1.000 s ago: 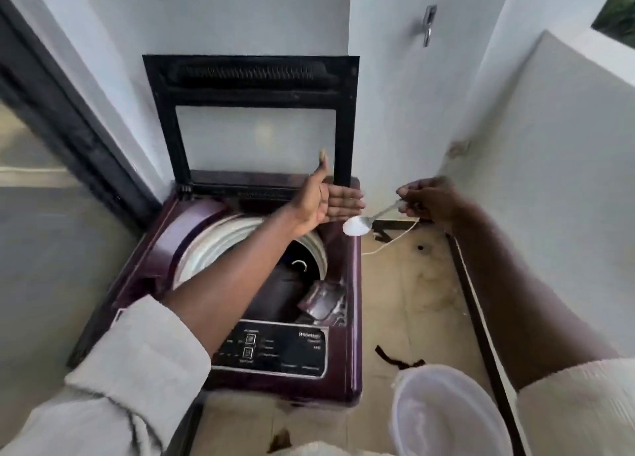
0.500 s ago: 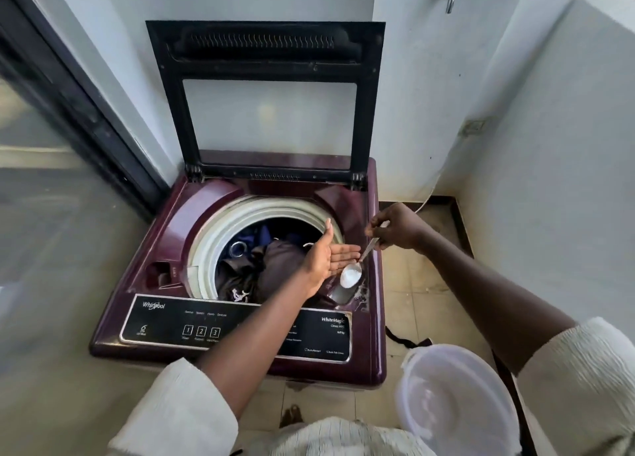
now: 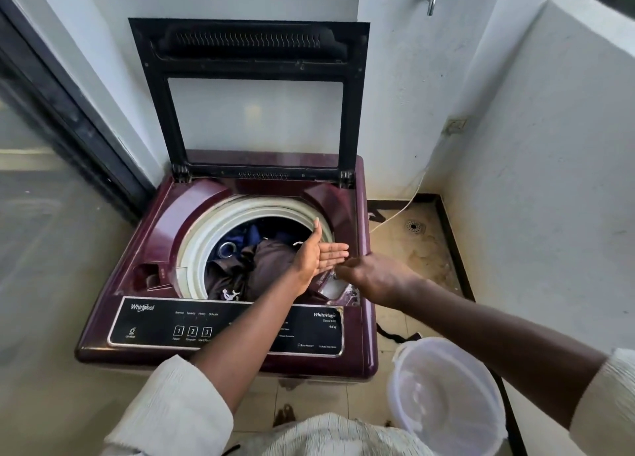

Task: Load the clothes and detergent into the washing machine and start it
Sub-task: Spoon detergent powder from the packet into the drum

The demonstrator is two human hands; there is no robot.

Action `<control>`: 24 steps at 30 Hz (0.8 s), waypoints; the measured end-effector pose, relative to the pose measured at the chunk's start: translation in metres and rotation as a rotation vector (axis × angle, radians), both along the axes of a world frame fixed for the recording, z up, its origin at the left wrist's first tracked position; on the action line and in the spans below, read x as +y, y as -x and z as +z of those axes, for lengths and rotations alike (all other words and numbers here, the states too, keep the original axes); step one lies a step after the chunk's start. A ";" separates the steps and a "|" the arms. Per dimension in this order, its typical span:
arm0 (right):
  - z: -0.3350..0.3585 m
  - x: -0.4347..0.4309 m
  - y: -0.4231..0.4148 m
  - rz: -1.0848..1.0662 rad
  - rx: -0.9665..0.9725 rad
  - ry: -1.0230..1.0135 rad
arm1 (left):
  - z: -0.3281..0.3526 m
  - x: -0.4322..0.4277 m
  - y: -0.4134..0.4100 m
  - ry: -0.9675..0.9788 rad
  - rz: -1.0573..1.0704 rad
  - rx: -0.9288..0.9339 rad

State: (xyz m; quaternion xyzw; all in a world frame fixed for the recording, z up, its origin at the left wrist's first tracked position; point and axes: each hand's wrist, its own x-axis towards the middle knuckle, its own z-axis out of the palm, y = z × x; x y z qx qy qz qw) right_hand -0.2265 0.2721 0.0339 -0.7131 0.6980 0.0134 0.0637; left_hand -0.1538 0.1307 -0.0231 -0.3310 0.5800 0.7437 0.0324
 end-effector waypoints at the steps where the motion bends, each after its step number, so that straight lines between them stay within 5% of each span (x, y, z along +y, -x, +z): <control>1: 0.001 0.002 0.002 -0.014 -0.028 0.061 | 0.001 0.000 -0.001 0.011 0.004 0.008; 3: 0.003 0.008 0.009 -0.147 -0.147 0.200 | 0.003 0.002 -0.001 0.047 0.007 0.031; 8: -0.008 0.046 0.029 -0.911 -0.728 0.550 | 0.013 0.011 0.010 0.139 0.065 0.110; 13: 0.007 0.097 0.062 -1.237 -1.221 0.867 | 0.044 0.038 0.062 0.224 0.009 0.218; 19: 0.084 0.200 0.109 -1.283 -1.353 1.250 | 0.115 0.138 0.190 0.054 -0.258 0.343; 24: 0.157 0.333 0.149 -1.296 -1.186 1.625 | 0.191 0.274 0.278 0.069 -0.533 0.455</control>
